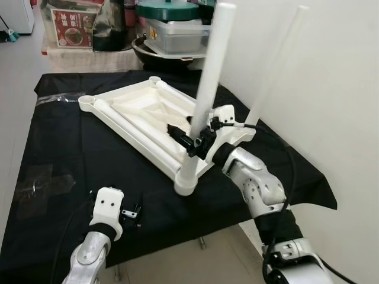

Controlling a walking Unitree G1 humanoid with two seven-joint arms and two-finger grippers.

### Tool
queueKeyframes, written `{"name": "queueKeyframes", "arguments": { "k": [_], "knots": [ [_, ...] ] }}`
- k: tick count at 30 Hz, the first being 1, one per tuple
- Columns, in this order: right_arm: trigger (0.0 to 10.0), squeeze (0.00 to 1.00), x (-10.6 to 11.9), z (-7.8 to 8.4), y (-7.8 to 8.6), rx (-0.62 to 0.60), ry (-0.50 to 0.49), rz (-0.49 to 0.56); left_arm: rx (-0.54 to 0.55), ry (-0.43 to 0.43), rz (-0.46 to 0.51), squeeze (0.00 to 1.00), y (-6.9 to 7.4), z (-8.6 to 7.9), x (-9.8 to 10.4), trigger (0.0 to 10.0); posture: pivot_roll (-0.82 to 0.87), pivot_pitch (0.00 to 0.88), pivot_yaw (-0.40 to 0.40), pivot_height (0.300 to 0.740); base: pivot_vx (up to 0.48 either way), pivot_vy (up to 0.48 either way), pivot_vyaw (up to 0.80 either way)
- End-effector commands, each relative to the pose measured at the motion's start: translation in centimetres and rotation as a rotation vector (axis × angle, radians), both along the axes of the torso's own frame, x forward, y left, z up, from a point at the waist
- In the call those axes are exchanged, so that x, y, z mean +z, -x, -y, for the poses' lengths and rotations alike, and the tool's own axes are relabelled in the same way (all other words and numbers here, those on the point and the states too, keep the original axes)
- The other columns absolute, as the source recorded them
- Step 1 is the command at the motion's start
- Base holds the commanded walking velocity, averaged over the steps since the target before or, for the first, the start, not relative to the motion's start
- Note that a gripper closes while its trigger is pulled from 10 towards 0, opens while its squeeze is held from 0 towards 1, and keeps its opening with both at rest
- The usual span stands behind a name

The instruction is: Building children table

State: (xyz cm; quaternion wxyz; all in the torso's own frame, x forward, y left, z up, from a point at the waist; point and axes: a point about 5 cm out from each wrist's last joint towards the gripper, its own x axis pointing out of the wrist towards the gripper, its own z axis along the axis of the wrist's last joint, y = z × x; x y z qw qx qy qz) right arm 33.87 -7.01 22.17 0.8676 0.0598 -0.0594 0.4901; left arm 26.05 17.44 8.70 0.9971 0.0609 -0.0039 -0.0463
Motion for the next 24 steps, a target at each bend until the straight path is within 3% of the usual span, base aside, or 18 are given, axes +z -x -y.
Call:
{"name": "queueKeyframes", "arguments": {
  "k": [1, 4, 5, 6, 9, 11, 12, 13, 14, 15, 20, 21, 22, 24],
  "knots": [
    [10.0, 0.0, -0.6, -1.0, 1.1, 0.148, 0.036, 0.023, 0.001, 0.002, -0.009, 0.0, 0.1, 0.1, -0.2, 10.0, 0.16, 0.0, -0.158, 0.74, 0.0, 0.0, 0.0],
    [10.0, 0.0, -1.7, -1.8, 1.4, 0.214, 0.071, 0.016, 0.002, 0.0, -0.008, 0.0, 0.1, 0.0, -0.2, 10.0, 0.17, 0.0, -0.162, 0.74, 0.0, 0.0, 0.0],
    [2.9, 0.0, -2.2, -2.4, 1.2, 0.202, 0.077, -0.006, 0.003, -0.001, -0.008, 0.0, 0.1, 0.0, -0.2, 10.0, 0.18, 0.0, -0.168, 0.74, 0.0, 0.0, 0.0],
    [0.0, 0.0, -2.4, -2.7, 1.0, 0.198, 0.081, -0.02, 0.004, -0.002, -0.007, 0.0, 0.1, 0.0, -0.2, 10.0, 0.18, 0.0, -0.168, 0.74, 0.0, 0.0, 0.0],
    [0.0, 0.0, -2.9, -2.9, 0.3, 0.119, 0.099, -0.045, 0.007, -0.002, -0.006, 0.0, 0.1, -0.1, -0.2, 10.0, 0.18, 0.0, -0.17, 0.74, 0.0, 0.0, 0.0],
    [0.0, 0.0, -4.6, -1.9, -2.2, -0.268, 0.203, -0.136, 0.011, -0.002, -0.007, 0.0, 0.2, -0.2, -0.2, 10.0, 0.18, 0.0, -0.167, 0.74, 0.0, 0.0, 0.0],
    [0.0, 0.0, -4.6, -1.9, -2.2, -0.268, 0.203, -0.136, 0.011, -0.002, -0.007, 0.0, 0.2, -0.2, -0.2, 10.0, 0.18, 0.0, -0.167, 0.74, 0.0, 0.0, 0.0],
    [0.0, 0.0, -6.5, 1.6, -4.0, -0.756, 0.247, -0.273, 0.006, -0.001, -0.01, 0.0, 0.2, -0.1, -0.3, 10.0, 0.16, 0.0, -0.161, 0.74, 0.0, 0.0, 0.0],
    [0.0, 0.0, -6.5, 1.6, -4.0, -0.756, 0.247, -0.273, 0.006, -0.001, -0.01, 0.0, 0.2, -0.1, -0.3, 10.0, 0.16, 0.0, -0.161, 0.74, 0.0, 0.0, 0.0],
    [0.0, 0.0, -7.7, 4.3, -3.9, -1.016, 0.248, -0.338, 0.002, -0.001, -0.012, 0.0, 0.2, 0.1, -0.3, 10.0, 0.16, 0.0, -0.161, 0.74, 0.0, 0.0, 0.0],
    [0.0, 0.0, -8.7, 5.4, -2.6, -1.127, 0.259, -0.346, 0.0, 0.0, -0.013, 0.0, 0.2, 0.1, -0.3, 10.0, 0.16, 0.0, -0.155, 0.74, 0.0, 0.0, 0.0],
    [1.5, 0.0, -9.0, 5.0, -2.3, -1.101, 0.257, -0.358, 0.0, 0.0, -0.014, 0.0, 0.2, 0.1, -0.4, 10.0, 0.16, 0.0, -0.152, 0.74, 0.0, 0.0, 0.0],
    [10.0, 0.0, -9.1, 4.5, -2.2, -1.065, 0.246, -0.37, 0.0, 0.001, -0.015, 0.0, 0.2, 0.1, -0.4, 10.0, 0.16, 0.0, -0.152, 0.74, 0.0, 0.0, 0.0],
    [10.0, 0.0, -8.7, 3.7, -2.0, -1.0, 0.219, -0.354, -0.001, 0.001, -0.016, 0.0, 0.2, 0.1, -0.4, 10.0, 0.15, 0.0, -0.15, 0.74, 0.0, 0.0, 0.0]
  ]
}}
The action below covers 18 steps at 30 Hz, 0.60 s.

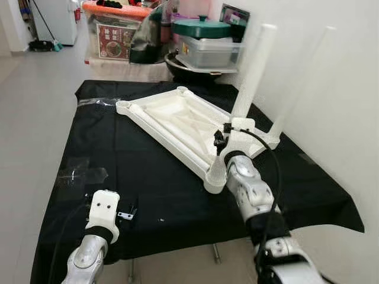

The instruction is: Building children table

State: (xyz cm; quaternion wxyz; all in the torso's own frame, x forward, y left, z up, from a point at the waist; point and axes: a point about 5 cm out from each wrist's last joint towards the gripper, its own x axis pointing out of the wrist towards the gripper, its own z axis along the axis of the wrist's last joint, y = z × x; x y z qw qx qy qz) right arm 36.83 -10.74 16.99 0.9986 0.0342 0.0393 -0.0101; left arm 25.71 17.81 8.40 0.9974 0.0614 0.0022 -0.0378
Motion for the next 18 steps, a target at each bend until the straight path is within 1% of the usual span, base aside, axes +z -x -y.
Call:
{"name": "queueKeyframes", "arguments": {
  "k": [1, 2, 3, 4, 5, 6, 7, 8, 9, 10, 11, 12, 13, 14, 16, 17, 18],
  "knots": [
    [10.0, 0.0, -2.8, -1.1, 1.0, 0.128, -0.019, -0.107, -0.019, 0.003, -0.005, 0.0, -0.1, 0.5, -0.1, 10.0, 0.15, 0.0, -0.149, 0.74, 0.0, 0.0, 0.0],
    [10.0, 0.0, -2.8, -1.1, 1.0, 0.128, -0.019, -0.107, -0.019, 0.003, -0.005, 0.0, -0.1, 0.5, -0.1, 10.0, 0.15, 0.0, -0.149, 0.74, 0.0, 0.0, 0.0],
    [10.0, 0.0, -2.1, -1.8, 1.0, 0.191, -0.054, -0.069, -0.02, 0.003, -0.006, 0.0, -0.1, 0.5, -0.1, 10.0, 0.15, 0.0, -0.148, 0.74, 0.0, 0.0, 0.0],
    [10.0, 0.9, -1.3, -2.3, 0.8, 0.22, -0.092, -0.018, -0.021, 0.003, -0.005, 0.0, -0.1, 0.5, -0.1, 10.0, 0.15, 0.0, -0.148, 0.74, 0.0, 0.0, 0.0],
    [10.0, 0.9, -1.3, -2.3, 0.8, 0.22, -0.092, -0.018, -0.021, 0.003, -0.005, 0.0, -0.1, 0.5, -0.1, 10.0, 0.15, 0.0, -0.148, 0.74, 0.0, 0.0, 0.0],
    [10.0, 1.0, -0.4, -3.1, 0.6, 0.332, -0.156, -0.001, -0.022, 0.003, -0.004, 0.0, -0.2, 0.5, -0.1, 10.0, 0.15, 0.0, -0.149, 0.74, 0.0, 0.0, 0.0],
    [10.0, 1.0, 0.2, -3.6, 0.5, 0.402, -0.195, 0.005, -0.022, 0.003, -0.003, 0.0, -0.2, 0.5, -0.1, 10.0, 0.15, 0.0, -0.149, 0.74, 0.0, 0.0, 0.0],
    [10.0, 1.0, 0.2, -3.6, 0.5, 0.402, -0.195, 0.005, -0.022, 0.003, -0.003, 0.0, -0.2, 0.5, -0.1, 10.0, 0.15, 0.0, -0.149, 0.74, 0.0, 0.0, 0.0],
    [10.0, 0.0, 1.6, -4.1, 1.0, 0.588, -0.233, 0.05, -0.022, 0.003, -0.002, 0.0, -0.2, 0.5, -0.1, 10.0, 0.16, 0.0, -0.154, 0.74, 0.0, 0.0, 0.0],
    [10.0, 0.0, 2.4, -4.5, 1.5, 0.716, -0.251, 0.079, -0.021, 0.003, -0.002, 0.0, -0.2, 0.5, -0.1, 10.0, 0.16, 0.0, -0.154, 0.74, 0.0, 0.0, 0.0],
    [10.0, 0.0, 2.4, -4.5, 1.5, 0.716, -0.251, 0.079, -0.021, 0.003, -0.002, 0.0, -0.2, 0.5, -0.1, 10.0, 0.16, 0.0, -0.154, 0.74, 0.0, 0.0, 0.0],
    [10.0, 0.0, 3.3, -4.5, 2.5, 0.865, -0.246, 0.131, -0.019, 0.004, -0.001, 0.0, -0.2, 0.5, -0.1, 10.0, 0.16, 0.0, -0.156, 0.74, 0.0, 0.0, 0.0],
    [10.0, 0.0, 3.3, -4.5, 3.4, 0.997, -0.183, 0.156, -0.017, 0.003, -0.001, 0.0, -0.2, 0.5, -0.1, 10.0, 0.17, 0.0, -0.165, 0.74, 0.0, 0.0, 0.0],
    [10.0, 0.0, 3.0, -4.6, 4.2, 1.087, -0.133, 0.16, -0.016, 0.003, 0.0, 0.0, -0.2, 0.5, -0.1, 10.0, 0.17, 0.0, -0.165, 0.74, 0.0, 0.0, 0.0],
    [10.0, 0.0, 3.0, -4.6, 4.2, 1.087, -0.133, 0.16, -0.016, 0.003, 0.0, 0.0, -0.2, 0.5, -0.1, 10.0, 0.17, 0.0, -0.165, 0.74, 0.0, 0.0, 0.0],
    [10.0, 0.0, 2.6, -4.9, 4.8, 1.158, -0.108, 0.158, -0.015, 0.003, 0.0, 0.0, -0.2, 0.5, -0.1, 10.0, 0.17, 0.0, -0.166, 0.74, 0.0, 0.0, 0.0],
    [10.0, 0.0, 2.6, -4.9, 4.8, 1.158, -0.108, 0.158, -0.015, 0.003, 0.0, 0.0, -0.2, 0.5, -0.1, 10.0, 0.17, 0.0, -0.166, 0.74, 0.0, 0.0, 0.0]
  ]
}}
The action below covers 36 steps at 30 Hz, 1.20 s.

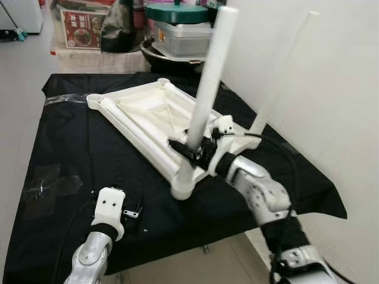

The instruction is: Building children table

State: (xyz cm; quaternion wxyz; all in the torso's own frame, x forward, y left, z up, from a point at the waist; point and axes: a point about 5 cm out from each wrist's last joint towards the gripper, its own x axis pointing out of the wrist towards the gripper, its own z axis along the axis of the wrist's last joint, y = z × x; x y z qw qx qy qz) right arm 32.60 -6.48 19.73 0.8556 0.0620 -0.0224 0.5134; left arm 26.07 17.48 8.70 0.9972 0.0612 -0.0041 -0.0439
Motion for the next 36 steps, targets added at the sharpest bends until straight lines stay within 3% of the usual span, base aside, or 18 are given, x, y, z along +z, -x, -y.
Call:
{"name": "queueKeyframes", "arguments": {
  "k": [1, 2, 3, 5, 9, 10, 11, 13, 19, 20, 21, 22, 25, 26, 28, 29, 32, 36],
  "knots": [
    [7.9, 0.0, -0.7, -0.9, 0.8, 0.093, 0.017, 0.007, -0.002, 0.001, -0.011, 0.0, 0.1, 0.2, -0.4, 10.0, 0.17, 0.0, -0.166, 0.74, 0.0, 0.0, 0.0],
    [7.9, 0.0, -0.7, -0.9, 0.8, 0.093, 0.017, 0.007, -0.002, 0.001, -0.011, 0.0, 0.1, 0.2, -0.4, 10.0, 0.17, 0.0, -0.166, 0.74, 0.0, 0.0, 0.0],
    [0.0, 0.0, -1.2, -1.3, 0.5, 0.053, 0.016, 0.0, -0.001, 0.001, -0.01, 0.0, 0.2, 0.2, -0.4, 10.0, 0.18, 0.0, -0.166, 0.74, 0.0, 0.0, 0.0],
    [0.0, 0.0, -2.3, -1.5, -1.4, -0.188, 0.066, -0.041, 0.0, 0.0, -0.009, 0.0, 0.2, 0.2, -0.4, 10.0, 0.17, 0.0, -0.165, 0.74, 0.0, 0.0, 0.0],
    [0.0, 0.0, -2.6, -1.3, -2.0, -0.266, 0.089, -0.049, 0.0, 0.0, -0.009, 0.0, 0.2, 0.1, -0.4, 10.0, 0.17, 0.0, -0.165, 0.74, 0.0, 0.0, 0.0],
    [0.0, 0.0, -3.6, 0.1, -3.3, -0.514, 0.149, -0.112, -0.001, 0.001, -0.011, 0.0, 0.2, 0.1, -0.4, 10.0, 0.16, 0.0, -0.159, 0.74, 0.0, 0.0, 0.0],
    [0.0, 0.0, -3.6, 0.1, -3.3, -0.514, 0.149, -0.112, -0.001, 0.001, -0.011, 0.0, 0.2, 0.1, -0.4, 10.0, 0.16, 0.0, -0.159, 0.74, 0.0, 0.0, 0.0],
    [0.0, 0.0, -5.7, 4.2, -4.1, -0.979, 0.222, -0.245, -0.006, 0.001, -0.014, 0.0, 0.3, 0.3, -0.4, 10.0, 0.16, 0.0, -0.159, 0.74, 0.0, 0.0, 0.0],
    [0.0, 0.0, -6.6, 6.4, -3.2, -1.187, 0.249, -0.286, -0.006, 0.001, -0.015, 0.0, 0.3, 0.3, -0.4, 10.0, 0.16, 0.0, -0.155, 0.74, 0.0, 0.0, 0.0],
    [8.4, 0.0, -6.8, 6.7, -2.7, -1.23, 0.253, -0.289, -0.004, 0.001, -0.015, 0.0, 0.3, 0.2, -0.4, 10.0, 0.15, 0.0, -0.152, 0.74, 0.0, 0.0, 0.0],
    [8.4, 0.0, -6.8, 6.7, -2.7, -1.23, 0.253, -0.289, -0.004, 0.001, -0.015, 0.0, 0.3, 0.2, -0.4, 10.0, 0.15, 0.0, -0.152, 0.74, 0.0, 0.0, 0.0],
    [10.0, 0.0, -6.7, 6.2, -2.4, -1.195, 0.242, -0.284, -0.005, 0.001, -0.016, 0.0, 0.3, 0.2, -0.4, 10.0, 0.15, 0.0, -0.148, 0.74, 0.0, 0.0, 0.0],
    [10.0, 0.14, -5.6, 5.1, -2.6, -1.081, 0.141, -0.239, -0.009, 0.001, -0.018, 0.0, 0.2, 0.3, -0.5, 10.0, 0.15, 0.0, -0.145, 0.74, 0.0, 0.0, 0.0],
    [10.0, 1.0, -4.7, 4.2, -2.8, -0.969, 0.076, -0.22, -0.011, 0.001, -0.018, 0.0, 0.1, 0.3, -0.4, 10.0, 0.15, 0.0, -0.146, 0.74, 0.0, 0.0, 0.0],
    [10.0, 1.0, -4.0, 3.7, -3.0, -0.913, 0.038, -0.211, -0.012, 0.001, -0.017, 0.0, 0.1, 0.3, -0.4, 10.0, 0.15, 0.0, -0.146, 0.74, 0.0, 0.0, 0.0],
    [10.0, 0.0, -3.3, 2.7, -3.3, -0.769, 0.039, -0.197, -0.011, 0.0, -0.016, 0.0, 0.1, 0.3, -0.4, 10.0, 0.15, 0.0, -0.147, 0.74, 0.0, 0.0, 0.0],
    [10.0, 0.0, -2.6, 1.9, -3.3, -0.662, 0.042, -0.185, -0.01, 0.0, -0.016, 0.0, 0.1, 0.2, -0.4, 10.0, 0.15, 0.0, -0.147, 0.74, 0.0, 0.0, 0.0],
    [10.0, 0.0, 0.4, 0.4, -2.2, -0.313, 0.01, -0.045, -0.01, 0.001, -0.014, 0.0, 0.1, 0.2, -0.4, 10.0, 0.15, 0.0, -0.15, 0.74, 0.0, 0.0, 0.0]
  ]
}}
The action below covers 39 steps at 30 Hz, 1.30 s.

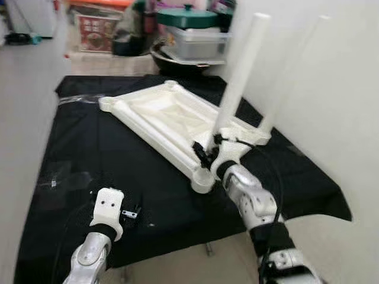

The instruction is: Building children table

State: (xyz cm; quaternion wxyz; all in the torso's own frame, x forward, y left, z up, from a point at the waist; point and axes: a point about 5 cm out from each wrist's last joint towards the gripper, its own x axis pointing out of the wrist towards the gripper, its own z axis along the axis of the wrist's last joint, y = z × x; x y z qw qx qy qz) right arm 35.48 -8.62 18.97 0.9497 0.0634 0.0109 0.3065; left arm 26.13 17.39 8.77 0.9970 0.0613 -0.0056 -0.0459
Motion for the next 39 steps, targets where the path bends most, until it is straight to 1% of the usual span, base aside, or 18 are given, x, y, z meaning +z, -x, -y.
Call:
{"name": "queueKeyframes", "arguments": {
  "k": [1, 4, 5, 9, 15, 16, 18, 20, 21, 22, 23, 24, 29, 31, 33, 36, 37, 39],
  "knots": [
    [10.0, 0.0, 1.6, -2.0, 1.0, 0.2, -0.013, 0.079, -0.006, 0.001, -0.017, 0.0, 0.1, 0.2, -0.4, 10.0, 0.15, 0.0, -0.15, 0.74, 0.0, 0.0, 0.0],
    [10.0, 0.0, 1.6, -2.5, 1.5, 0.325, 0.023, 0.127, -0.006, 0.001, -0.016, 0.0, 0.1, 0.2, -0.4, 10.0, 0.16, 0.0, -0.154, 0.74, 0.0, 0.0, 0.0],
    [4.6, 0.0, 1.2, -3.1, 1.6, 0.368, 0.036, 0.129, -0.005, 0.001, -0.016, 0.0, 0.2, 0.2, -0.4, 10.0, 0.16, 0.0, -0.156, 0.74, 0.0, 0.0, 0.0],
    [0.0, 0.0, 0.2, -4.4, 2.2, 0.434, 0.04, 0.12, -0.002, 0.001, -0.016, 0.0, 0.2, 0.1, -0.4, 10.0, 0.17, 0.0, -0.162, 0.74, 0.0, 0.0, 0.0],
    [0.0, 0.0, -0.7, -4.9, 1.2, 0.277, 0.062, 0.083, 0.005, 0.001, -0.019, 0.0, 0.3, -0.1, -0.5, 10.0, 0.17, 0.0, -0.163, 0.74, 0.0, 0.0, 0.0],
    [0.0, 0.0, -2.3, -3.0, -0.8, -0.062, 0.141, -0.028, 0.003, 0.001, -0.021, 0.0, 0.4, 0.0, -0.5, 10.0, 0.16, 0.0, -0.154, 0.74, 0.0, 0.0, 0.0],
    [0.0, 0.0, -2.3, -3.0, -0.8, -0.062, 0.141, -0.028, 0.003, 0.001, -0.021, 0.0, 0.4, 0.0, -0.5, 10.0, 0.16, 0.0, -0.154, 0.74, 0.0, 0.0, 0.0],
    [0.0, 0.0, -3.8, 0.5, -1.9, -0.514, 0.277, -0.097, -0.002, 0.002, -0.023, 0.0, 0.4, 0.1, -0.6, 10.0, 0.16, 0.0, -0.151, 0.74, 0.0, 0.0, 0.0],
    [0.0, 0.0, -3.8, 0.5, -1.9, -0.514, 0.277, -0.097, -0.002, 0.002, -0.023, 0.0, 0.4, 0.1, -0.6, 10.0, 0.16, 0.0, -0.151, 0.74, 0.0, 0.0, 0.0],
    [6.3, 0.0, -3.7, 1.0, -1.2, -0.612, 0.271, -0.086, -0.005, 0.001, -0.025, 0.0, 0.4, 0.1, -0.6, 10.0, 0.15, 0.0, -0.142, 0.74, 0.0, 0.0, 0.0],
    [6.3, 0.0, -3.7, 1.0, -1.2, -0.612, 0.271, -0.086, -0.005, 0.001, -0.025, 0.0, 0.4, 0.1, -0.6, 10.0, 0.15, 0.0, -0.142, 0.74, 0.0, 0.0, 0.0],
    [10.0, 0.0, -3.5, 0.7, -0.9, -0.595, 0.255, -0.079, -0.006, 0.0, -0.026, 0.0, 0.4, 0.1, -0.6, 10.0, 0.15, 0.0, -0.142, 0.74, 0.0, 0.0, 0.0],
    [10.0, 0.0, -2.4, -1.1, -0.3, -0.424, 0.171, -0.023, -0.01, 0.0, -0.028, 0.0, 0.3, 0.1, -0.6, 10.0, 0.14, 0.0, -0.138, 0.74, 0.0, 0.0, 0.0],
    [10.0, 0.82, -1.1, -1.5, -0.3, -0.316, 0.071, 0.017, -0.012, -0.001, -0.027, 0.0, 0.2, 0.1, -0.6, 10.0, 0.15, 0.0, -0.142, 0.74, 0.0, 0.0, 0.0],
    [10.0, 1.0, 0.4, -0.8, -1.1, -0.268, -0.015, 0.057, -0.007, -0.003, -0.025, 0.0, 0.2, 0.0, -0.5, 10.0, 0.15, 0.0, -0.145, 0.74, 0.0, 0.0, 0.0],
    [10.0, 1.0, 1.4, -0.6, -1.8, -0.242, -0.013, 0.08, -0.005, -0.003, -0.023, 0.0, 0.1, 0.0, -0.5, 10.0, 0.16, 0.0, -0.15, 0.74, 0.0, 0.0, 0.0],
    [10.0, 0.0, 2.2, -0.5, -2.5, -0.207, -0.005, 0.089, -0.004, -0.003, -0.022, 0.0, 0.1, 0.0, -0.5, 10.0, 0.16, 0.0, -0.151, 0.74, 0.0, 0.0, 0.0],
    [10.0, 0.0, 2.5, -0.4, -2.6, -0.191, -0.012, 0.09, -0.003, -0.003, -0.022, 0.0, 0.1, 0.0, -0.5, 10.0, 0.16, 0.0, -0.151, 0.74, 0.0, 0.0, 0.0]
  ]
}}
